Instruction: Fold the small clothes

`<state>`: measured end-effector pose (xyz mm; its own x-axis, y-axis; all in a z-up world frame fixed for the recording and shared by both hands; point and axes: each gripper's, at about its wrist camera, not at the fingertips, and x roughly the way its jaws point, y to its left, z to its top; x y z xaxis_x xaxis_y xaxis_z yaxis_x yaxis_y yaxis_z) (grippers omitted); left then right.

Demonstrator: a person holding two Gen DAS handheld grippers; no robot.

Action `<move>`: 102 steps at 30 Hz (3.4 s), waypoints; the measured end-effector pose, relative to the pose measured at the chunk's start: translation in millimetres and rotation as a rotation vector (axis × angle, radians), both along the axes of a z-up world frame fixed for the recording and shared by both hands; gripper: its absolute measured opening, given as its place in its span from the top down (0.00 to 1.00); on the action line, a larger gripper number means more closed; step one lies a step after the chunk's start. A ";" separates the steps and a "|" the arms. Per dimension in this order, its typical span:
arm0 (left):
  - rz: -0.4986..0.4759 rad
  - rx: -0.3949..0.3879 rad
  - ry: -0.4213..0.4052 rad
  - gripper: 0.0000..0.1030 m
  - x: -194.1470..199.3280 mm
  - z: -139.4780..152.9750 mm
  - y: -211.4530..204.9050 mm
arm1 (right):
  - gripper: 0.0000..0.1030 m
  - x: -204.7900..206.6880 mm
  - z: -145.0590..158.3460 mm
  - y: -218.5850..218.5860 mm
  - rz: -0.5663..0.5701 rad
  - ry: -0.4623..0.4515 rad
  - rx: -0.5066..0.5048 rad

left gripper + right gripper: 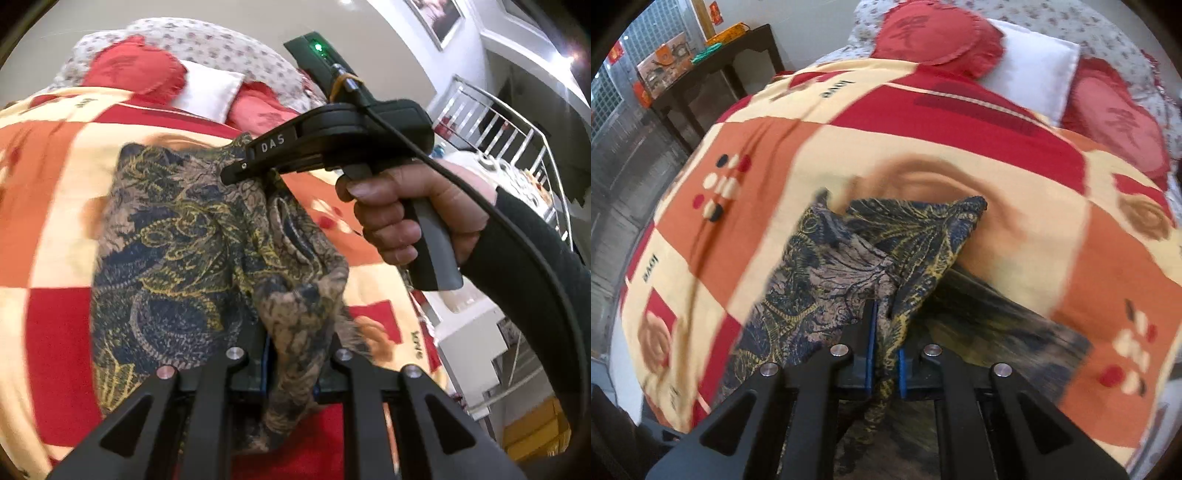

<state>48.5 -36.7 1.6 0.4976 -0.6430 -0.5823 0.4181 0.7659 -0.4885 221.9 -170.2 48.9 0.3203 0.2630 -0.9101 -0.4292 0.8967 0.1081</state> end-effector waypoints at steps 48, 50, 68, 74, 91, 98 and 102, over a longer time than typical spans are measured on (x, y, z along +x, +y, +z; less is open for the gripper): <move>0.156 0.274 0.020 0.91 17.8 -24.5 -2.8 | 0.89 -218.4 -53.8 -112.1 -0.263 -0.133 0.154; 0.184 0.247 -0.004 0.90 44.4 -7.0 -5.2 | 0.89 -208.2 -36.5 -117.9 -0.292 -0.177 0.177; 0.258 0.335 -0.065 0.80 188.3 -50.4 -60.6 | 0.87 -84.2 -79.2 -101.2 -0.627 -0.263 0.157; 0.266 0.250 -0.028 0.80 198.8 -60.1 -50.2 | 0.87 -87.6 -81.8 -97.0 -0.640 -0.309 0.134; 0.278 0.333 -0.072 0.79 193.0 -56.2 -62.6 | 0.87 -83.4 -82.6 -101.8 -0.644 -0.305 0.161; 0.277 0.330 -0.072 0.79 192.9 -56.1 -62.4 | 0.87 -81.6 -83.7 -101.3 -0.644 -0.304 0.161; 0.278 0.320 -0.068 0.80 191.7 -55.4 -63.2 | 0.87 -82.2 -84.0 -101.8 -0.644 -0.306 0.161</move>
